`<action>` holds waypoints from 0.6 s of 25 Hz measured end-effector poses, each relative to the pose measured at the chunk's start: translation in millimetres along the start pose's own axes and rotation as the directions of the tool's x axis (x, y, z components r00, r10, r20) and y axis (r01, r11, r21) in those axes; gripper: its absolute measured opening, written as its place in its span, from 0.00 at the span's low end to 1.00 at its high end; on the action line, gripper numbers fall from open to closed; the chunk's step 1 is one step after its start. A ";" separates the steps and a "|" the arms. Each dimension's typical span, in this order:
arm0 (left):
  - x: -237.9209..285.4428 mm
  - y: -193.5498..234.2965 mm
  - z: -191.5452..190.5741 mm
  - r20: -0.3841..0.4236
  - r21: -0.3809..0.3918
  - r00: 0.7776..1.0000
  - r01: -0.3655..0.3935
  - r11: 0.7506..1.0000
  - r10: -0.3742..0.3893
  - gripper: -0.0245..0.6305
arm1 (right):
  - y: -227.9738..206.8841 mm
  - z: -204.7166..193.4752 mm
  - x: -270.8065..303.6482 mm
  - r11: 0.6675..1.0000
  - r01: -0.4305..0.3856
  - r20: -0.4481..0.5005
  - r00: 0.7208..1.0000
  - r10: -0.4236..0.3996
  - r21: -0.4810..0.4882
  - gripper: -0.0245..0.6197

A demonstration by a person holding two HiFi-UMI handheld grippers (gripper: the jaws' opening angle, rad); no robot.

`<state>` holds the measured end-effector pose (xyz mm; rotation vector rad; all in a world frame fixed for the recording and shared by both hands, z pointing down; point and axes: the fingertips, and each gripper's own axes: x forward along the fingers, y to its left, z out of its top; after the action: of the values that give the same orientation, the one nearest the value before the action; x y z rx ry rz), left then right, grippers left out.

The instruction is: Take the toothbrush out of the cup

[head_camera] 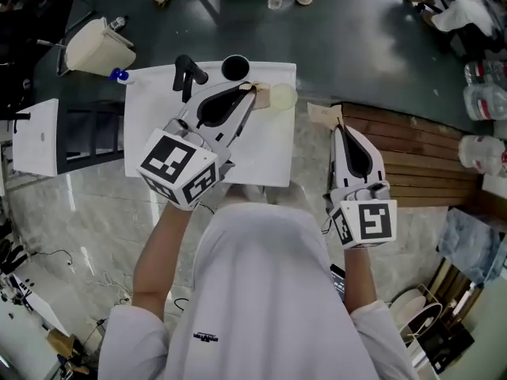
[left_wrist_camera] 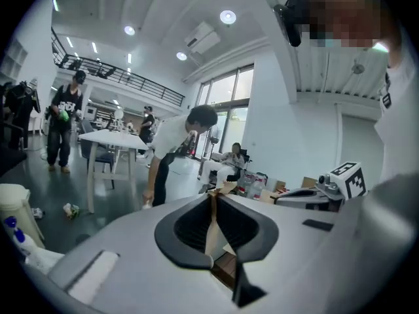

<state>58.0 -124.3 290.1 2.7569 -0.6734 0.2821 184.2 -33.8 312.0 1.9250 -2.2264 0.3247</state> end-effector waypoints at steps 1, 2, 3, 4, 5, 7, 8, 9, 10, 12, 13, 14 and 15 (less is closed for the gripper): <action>-9.7 -0.1 1.5 0.005 -0.004 1.000 -0.028 1.000 0.028 0.07 | 1.9 1.8 -1.6 1.000 -0.005 0.005 1.000 0.005 -0.002 0.05; -19.4 -0.1 2.7 0.009 -0.011 0.998 -0.054 0.998 0.054 0.07 | 3.8 3.5 -3.1 1.000 -0.011 0.010 1.000 0.011 -0.004 0.05; -28.9 0.1 3.6 0.014 -0.018 0.997 -0.079 0.997 0.080 0.07 | 5.7 5.0 -4.7 1.000 -0.016 0.013 1.000 0.016 -0.006 0.05; -38.3 0.5 4.1 0.018 -0.026 0.994 -0.103 0.994 0.104 0.07 | 7.7 6.5 -6.1 1.000 -0.021 0.015 1.000 0.021 -0.008 0.05; -47.4 1.4 4.2 0.024 -0.033 0.991 -0.127 0.991 0.128 0.07 | 9.6 8.5 -7.1 1.000 -0.025 0.018 1.000 0.025 -0.011 0.05; -65.2 4.6 3.4 0.034 -0.044 0.984 -0.174 0.984 0.176 0.07 | 13.7 13.0 -7.6 0.999 -0.032 0.023 0.999 0.032 -0.019 0.05; -74.4 6.4 2.1 0.039 -0.051 0.979 -0.197 0.979 0.199 0.07 | 16.0 14.6 -7.6 0.999 -0.035 0.024 0.999 0.036 -0.022 0.05; -83.6 8.0 0.3 0.044 -0.058 0.974 -0.220 0.974 0.223 0.07 | 18.2 15.5 -8.1 0.999 -0.039 0.025 0.999 0.039 -0.023 0.05; -92.4 9.1 -1.7 0.048 -0.065 0.968 -0.242 0.968 0.246 0.07 | 20.1 16.0 -8.9 0.999 -0.042 0.025 0.999 0.042 -0.021 0.05; -107.8 10.1 -5.1 0.058 -0.076 0.956 -0.282 0.956 0.287 0.07 | 22.1 16.9 -10.9 0.999 -0.046 0.025 0.999 0.047 -0.015 0.05; -114.2 10.4 -6.4 0.066 -0.079 0.950 -0.299 0.951 0.304 0.07 | 22.7 17.4 -11.8 0.999 -0.048 0.025 0.999 0.048 -0.014 0.05; -120.0 10.5 -7.7 0.073 -0.081 0.945 -0.313 0.946 0.319 0.07 | 23.3 17.8 -12.9 0.999 -0.050 0.025 0.998 0.050 -0.014 0.05; -125.1 10.6 -9.3 0.079 -0.085 0.940 -0.325 0.942 0.332 0.07 | 24.0 17.9 -14.2 0.999 -0.051 0.025 0.998 0.052 -0.015 0.05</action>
<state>-57.1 -78.0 269.4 2.5931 -1.1494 0.1959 162.6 -22.0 289.7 1.8775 -2.2909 0.2930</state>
